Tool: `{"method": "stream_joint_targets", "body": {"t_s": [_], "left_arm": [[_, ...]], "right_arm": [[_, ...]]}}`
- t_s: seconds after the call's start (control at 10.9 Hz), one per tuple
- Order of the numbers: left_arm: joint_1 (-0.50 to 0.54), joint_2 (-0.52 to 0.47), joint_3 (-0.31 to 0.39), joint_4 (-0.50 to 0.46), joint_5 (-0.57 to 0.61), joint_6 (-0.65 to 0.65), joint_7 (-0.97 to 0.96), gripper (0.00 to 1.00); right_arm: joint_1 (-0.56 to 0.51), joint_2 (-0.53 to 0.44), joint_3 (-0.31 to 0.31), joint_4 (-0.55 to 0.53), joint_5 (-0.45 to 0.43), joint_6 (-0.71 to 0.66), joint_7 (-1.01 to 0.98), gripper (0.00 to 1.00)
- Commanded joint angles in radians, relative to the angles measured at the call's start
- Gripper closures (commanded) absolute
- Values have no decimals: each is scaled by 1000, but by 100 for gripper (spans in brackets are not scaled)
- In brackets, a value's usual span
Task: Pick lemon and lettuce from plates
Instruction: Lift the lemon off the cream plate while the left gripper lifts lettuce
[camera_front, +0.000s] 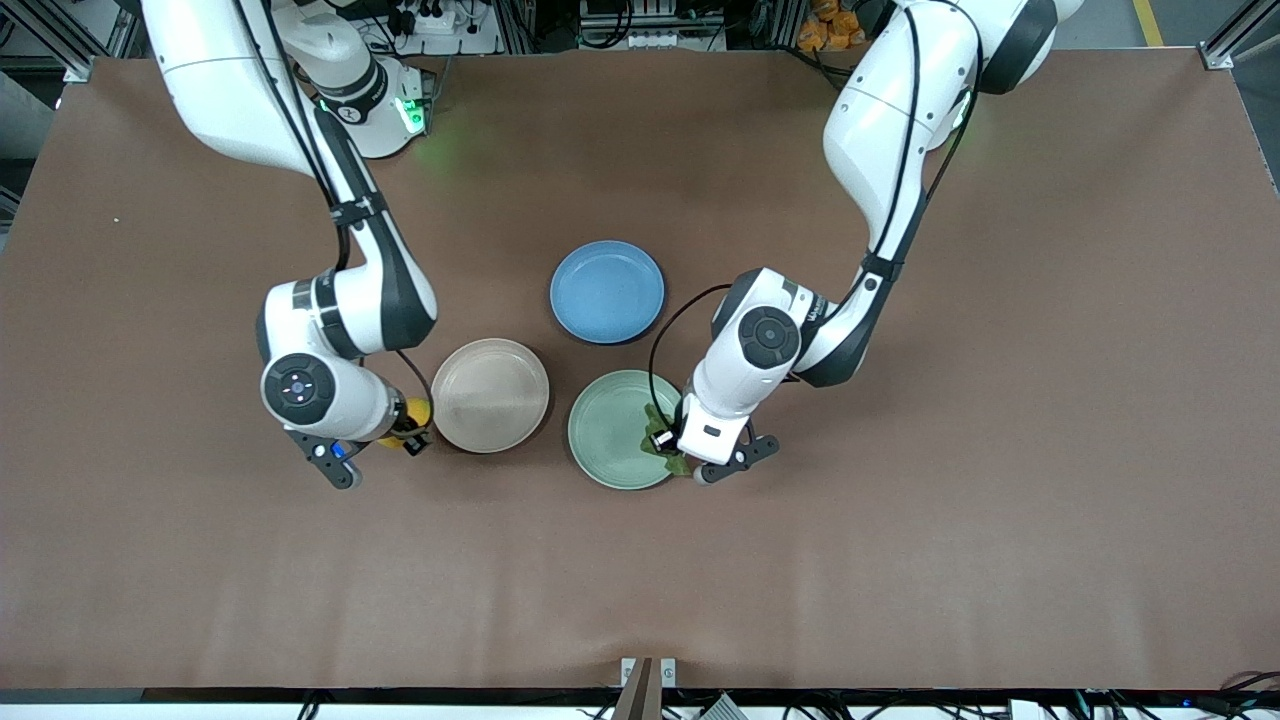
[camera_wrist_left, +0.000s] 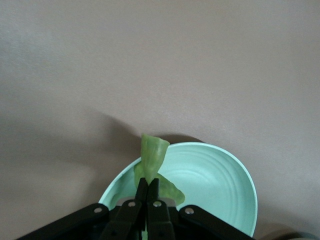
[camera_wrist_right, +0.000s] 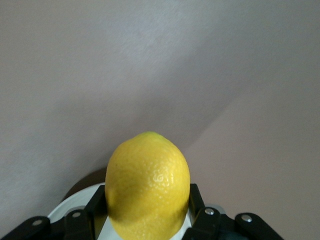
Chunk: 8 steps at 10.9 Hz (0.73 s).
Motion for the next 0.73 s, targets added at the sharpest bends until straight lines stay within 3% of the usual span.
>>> {"method": "stream_joint_targets", "body": {"t_s": [0.0, 0.64], "left_arm": [[4, -44, 11, -10, 13, -97, 1, 100], [43, -136, 51, -10, 52, -312, 88, 100]], "right_arm": [[-104, -45, -6, -16, -16, -59, -223, 97], [-333, -67, -10, -23, -40, -97, -774, 100]]}}
